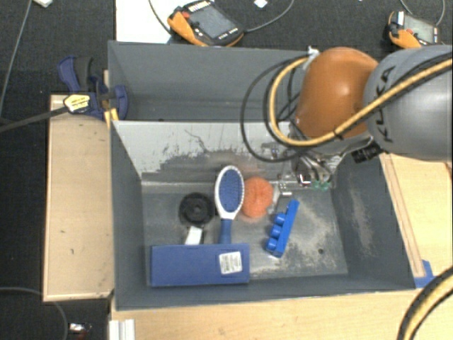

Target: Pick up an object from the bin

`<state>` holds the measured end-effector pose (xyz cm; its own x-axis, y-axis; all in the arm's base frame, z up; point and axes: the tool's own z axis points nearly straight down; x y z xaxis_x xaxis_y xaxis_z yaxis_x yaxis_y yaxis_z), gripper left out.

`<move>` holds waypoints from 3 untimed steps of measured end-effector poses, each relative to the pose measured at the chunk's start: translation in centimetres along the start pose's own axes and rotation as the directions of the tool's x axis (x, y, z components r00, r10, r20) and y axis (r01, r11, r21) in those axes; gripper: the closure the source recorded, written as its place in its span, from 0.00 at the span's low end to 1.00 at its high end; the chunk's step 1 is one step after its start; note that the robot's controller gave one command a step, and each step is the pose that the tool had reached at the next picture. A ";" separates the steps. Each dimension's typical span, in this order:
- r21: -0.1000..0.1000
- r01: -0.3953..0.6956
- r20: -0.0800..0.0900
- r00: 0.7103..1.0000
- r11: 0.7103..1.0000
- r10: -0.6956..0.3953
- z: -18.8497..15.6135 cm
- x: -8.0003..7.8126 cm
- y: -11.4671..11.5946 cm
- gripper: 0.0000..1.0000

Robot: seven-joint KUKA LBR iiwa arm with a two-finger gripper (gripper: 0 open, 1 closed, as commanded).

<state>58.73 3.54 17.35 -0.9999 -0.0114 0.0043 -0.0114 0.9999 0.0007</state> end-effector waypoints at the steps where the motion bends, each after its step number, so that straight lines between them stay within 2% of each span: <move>1: 0.000 -0.001 0.008 1.000 1.000 0.001 -0.4 -0.2 0.0 0.00; 2: 0.002 0.337 0.017 0.942 0.942 -0.337 8.9 -0.8 9.0 0.00; 3: 0.004 0.427 0.011 0.904 0.904 -0.427 4.2 1.3 -6.5 0.00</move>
Offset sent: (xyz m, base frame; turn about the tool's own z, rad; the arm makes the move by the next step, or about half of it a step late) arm 0.0031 0.0970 -0.1035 -0.3746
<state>57.53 -2.99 13.13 -0.8992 -0.4374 -0.0072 -0.4374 0.8993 -0.0014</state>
